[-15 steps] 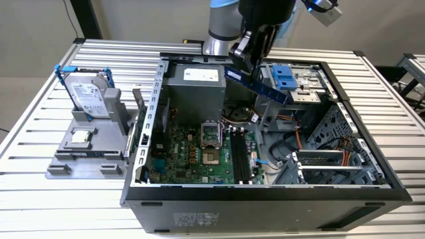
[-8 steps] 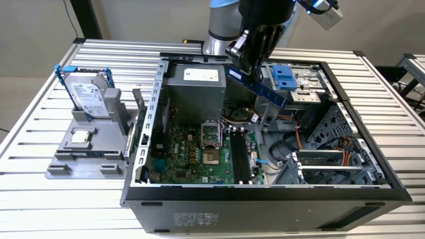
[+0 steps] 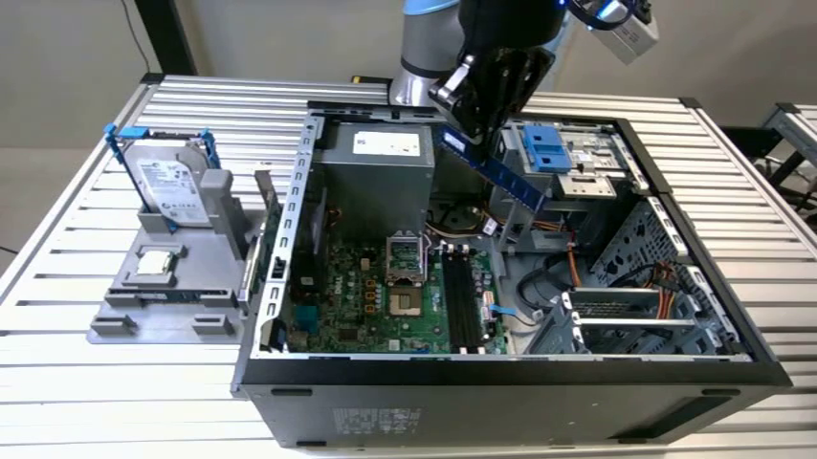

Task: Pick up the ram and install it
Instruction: 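Insert the ram into the slot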

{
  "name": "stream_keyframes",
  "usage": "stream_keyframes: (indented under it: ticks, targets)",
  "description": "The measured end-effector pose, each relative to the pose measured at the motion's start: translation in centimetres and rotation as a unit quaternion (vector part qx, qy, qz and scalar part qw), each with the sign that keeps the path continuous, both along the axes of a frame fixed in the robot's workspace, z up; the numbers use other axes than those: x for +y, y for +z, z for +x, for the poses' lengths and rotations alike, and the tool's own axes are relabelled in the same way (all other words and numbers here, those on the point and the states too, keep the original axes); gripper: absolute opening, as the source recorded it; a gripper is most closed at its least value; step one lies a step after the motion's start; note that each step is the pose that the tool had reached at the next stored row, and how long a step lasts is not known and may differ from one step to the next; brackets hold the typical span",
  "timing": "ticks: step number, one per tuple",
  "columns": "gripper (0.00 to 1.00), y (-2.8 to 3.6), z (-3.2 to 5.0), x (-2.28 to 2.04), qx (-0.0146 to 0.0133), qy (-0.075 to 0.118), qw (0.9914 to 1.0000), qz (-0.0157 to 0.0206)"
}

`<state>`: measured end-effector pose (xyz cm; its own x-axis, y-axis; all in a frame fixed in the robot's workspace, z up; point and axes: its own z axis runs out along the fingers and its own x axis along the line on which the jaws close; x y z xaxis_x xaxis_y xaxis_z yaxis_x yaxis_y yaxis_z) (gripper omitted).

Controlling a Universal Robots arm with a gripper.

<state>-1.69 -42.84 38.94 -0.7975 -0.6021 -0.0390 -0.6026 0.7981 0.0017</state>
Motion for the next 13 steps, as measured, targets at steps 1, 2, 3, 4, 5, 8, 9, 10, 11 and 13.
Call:
stream_keyframes:
  ticks: [1,2,3,4,5,8,9,10,11,13]
  targets:
    - [0.00,0.00,0.00,0.00,0.0000,-0.007,0.99998,0.0000]
    - [0.00,0.00,0.00,0.00,0.0000,-0.013,0.99991,0.0000]
    - [0.00,0.00,0.00,0.00,0.0000,-0.021,0.99979,0.0000]
    - [0.00,0.00,0.00,0.00,0.0000,-0.028,0.99960,0.0000]
    - [0.00,0.00,0.00,0.00,0.0000,-0.035,0.99938,0.0000]
    - [0.00,0.00,0.00,0.00,0.0000,-0.056,0.99842,0.0000]
    - [0.00,0.00,0.00,0.00,0.0000,-0.063,0.99803,0.0000]
    - [0.00,0.00,0.00,0.00,0.0000,-0.070,0.99754,0.0000]
    - [0.00,0.00,0.00,0.00,0.0000,-0.077,0.99703,0.0000]
    - [0.00,0.00,0.00,0.00,0.0000,-0.090,0.99590,0.0000]
